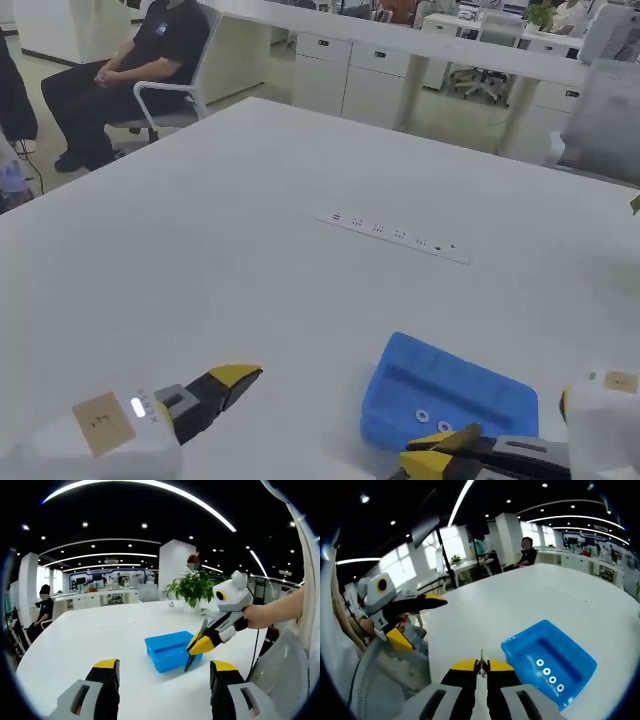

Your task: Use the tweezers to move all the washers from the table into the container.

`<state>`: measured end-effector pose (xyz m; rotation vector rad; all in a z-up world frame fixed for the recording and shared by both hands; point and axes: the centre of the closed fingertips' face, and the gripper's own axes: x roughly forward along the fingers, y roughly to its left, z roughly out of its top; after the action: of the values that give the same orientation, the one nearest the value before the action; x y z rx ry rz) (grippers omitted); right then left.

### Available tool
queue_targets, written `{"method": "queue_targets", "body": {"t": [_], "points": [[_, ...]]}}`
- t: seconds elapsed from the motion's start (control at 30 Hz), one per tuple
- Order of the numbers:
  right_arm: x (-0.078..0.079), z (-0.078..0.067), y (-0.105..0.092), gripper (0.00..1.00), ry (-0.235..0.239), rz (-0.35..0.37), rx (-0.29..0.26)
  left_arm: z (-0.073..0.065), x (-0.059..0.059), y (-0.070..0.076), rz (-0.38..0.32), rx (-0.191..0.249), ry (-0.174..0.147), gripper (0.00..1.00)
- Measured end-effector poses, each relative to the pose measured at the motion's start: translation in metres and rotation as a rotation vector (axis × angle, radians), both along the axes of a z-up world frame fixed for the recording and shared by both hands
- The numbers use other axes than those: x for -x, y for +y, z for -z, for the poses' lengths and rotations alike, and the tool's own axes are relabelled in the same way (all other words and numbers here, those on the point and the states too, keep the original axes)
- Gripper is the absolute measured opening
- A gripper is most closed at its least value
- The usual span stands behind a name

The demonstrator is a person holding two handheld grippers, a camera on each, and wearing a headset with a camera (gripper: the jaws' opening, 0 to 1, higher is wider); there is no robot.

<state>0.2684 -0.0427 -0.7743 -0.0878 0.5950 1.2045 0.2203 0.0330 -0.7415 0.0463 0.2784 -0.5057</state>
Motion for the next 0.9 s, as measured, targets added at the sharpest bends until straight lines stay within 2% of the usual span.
{"method": "queue_targets", "body": {"t": [0.3, 0.57, 0.77, 0.9], "points": [[-0.021, -0.015, -0.017, 0.03, -0.007, 0.122, -0.064, 0.003, 0.001, -0.005, 0.022, -0.012, 0.012, 0.75], [-0.041, -0.025, -0.021, 0.03, -0.026, 0.172, -0.1, 0.005, 0.001, -0.004, 0.009, -0.014, 0.023, 0.75], [-0.06, -0.023, -0.017, 0.03, -0.026, 0.193, -0.089, 0.003, 0.002, -0.003, 0.005, 0.0, 0.02, 0.75], [-0.069, -0.01, -0.011, 0.03, -0.024, 0.158, -0.034, 0.003, 0.002, -0.004, 0.011, -0.005, 0.017, 0.75]]}}
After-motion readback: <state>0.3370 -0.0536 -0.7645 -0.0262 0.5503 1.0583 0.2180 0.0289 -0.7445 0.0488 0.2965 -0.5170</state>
